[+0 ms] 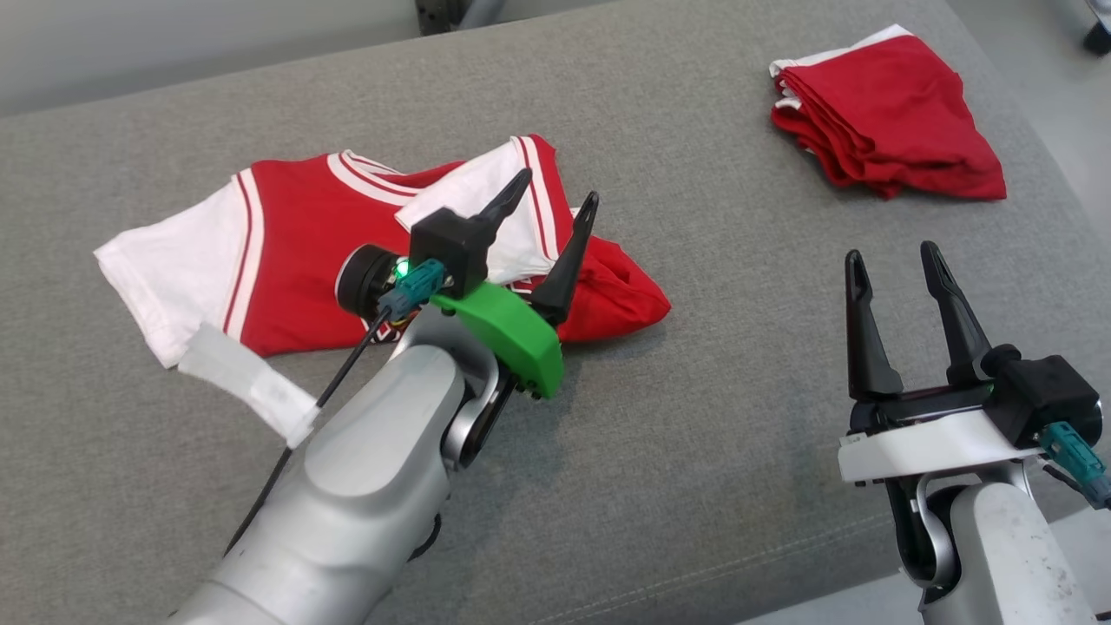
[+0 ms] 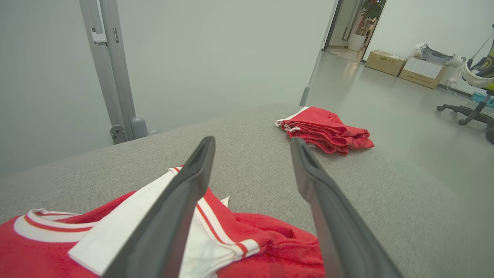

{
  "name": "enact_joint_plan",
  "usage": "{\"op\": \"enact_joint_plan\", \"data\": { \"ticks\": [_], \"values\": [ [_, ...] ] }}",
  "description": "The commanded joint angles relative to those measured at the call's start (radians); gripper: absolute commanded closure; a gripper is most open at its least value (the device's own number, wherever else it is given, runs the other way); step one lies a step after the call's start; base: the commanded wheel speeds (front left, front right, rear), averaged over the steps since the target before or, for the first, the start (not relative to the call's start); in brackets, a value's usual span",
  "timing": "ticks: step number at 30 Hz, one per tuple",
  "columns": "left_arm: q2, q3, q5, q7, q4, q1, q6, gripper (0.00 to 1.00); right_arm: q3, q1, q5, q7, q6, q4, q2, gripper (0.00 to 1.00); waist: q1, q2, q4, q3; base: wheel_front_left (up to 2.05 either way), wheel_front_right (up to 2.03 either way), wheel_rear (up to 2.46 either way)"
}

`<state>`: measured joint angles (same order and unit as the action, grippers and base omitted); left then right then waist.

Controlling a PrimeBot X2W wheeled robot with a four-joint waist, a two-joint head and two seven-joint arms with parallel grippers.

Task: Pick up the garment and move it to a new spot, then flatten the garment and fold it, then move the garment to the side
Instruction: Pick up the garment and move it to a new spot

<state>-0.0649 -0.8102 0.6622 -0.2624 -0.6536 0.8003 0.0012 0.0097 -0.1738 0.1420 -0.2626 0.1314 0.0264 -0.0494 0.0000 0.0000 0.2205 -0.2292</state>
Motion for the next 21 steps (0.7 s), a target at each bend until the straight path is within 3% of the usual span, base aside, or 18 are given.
{"op": "enact_joint_plan", "data": {
  "ticks": [1, 5, 11, 17, 21],
  "values": [
    [-0.024, 0.017, -0.028, -0.002, 0.018, -0.043, -0.001, 0.0, -0.005, 0.019, -0.008, -0.004, -0.001, 0.008, -0.002, 0.0, 0.0, 0.0, -0.068, 0.071, 0.0, 0.0, 0.0],
    [-0.059, 0.078, -0.071, -0.002, 0.1, -0.144, 0.011, 0.0, -0.013, 0.049, -0.015, -0.004, -0.001, 0.022, -0.002, 0.0, 0.0, 0.0, -0.103, 0.112, 0.0, 0.0, 0.0],
    [-0.102, 0.218, -0.117, -0.002, 0.234, -0.338, 0.082, 0.0, -0.014, 0.097, -0.013, -0.004, -0.001, 0.04, -0.002, 0.0, 0.0, 0.0, -0.14, 0.157, 0.0, 0.0, 0.0],
    [-0.122, 0.359, -0.174, -0.002, 0.341, -0.541, 0.14, 0.0, -0.012, 0.143, -0.001, -0.004, -0.001, 0.054, -0.002, 0.0, 0.0, 0.0, -0.172, 0.189, 0.0, 0.0, 0.0],
    [-0.113, 0.454, -0.209, -0.002, 0.401, -0.666, 0.157, 0.0, -0.004, 0.175, -0.005, -0.004, -0.001, 0.05, -0.002, 0.0, 0.0, 0.0, -0.194, 0.214, 0.0, 0.0, 0.0]
  ]
}}
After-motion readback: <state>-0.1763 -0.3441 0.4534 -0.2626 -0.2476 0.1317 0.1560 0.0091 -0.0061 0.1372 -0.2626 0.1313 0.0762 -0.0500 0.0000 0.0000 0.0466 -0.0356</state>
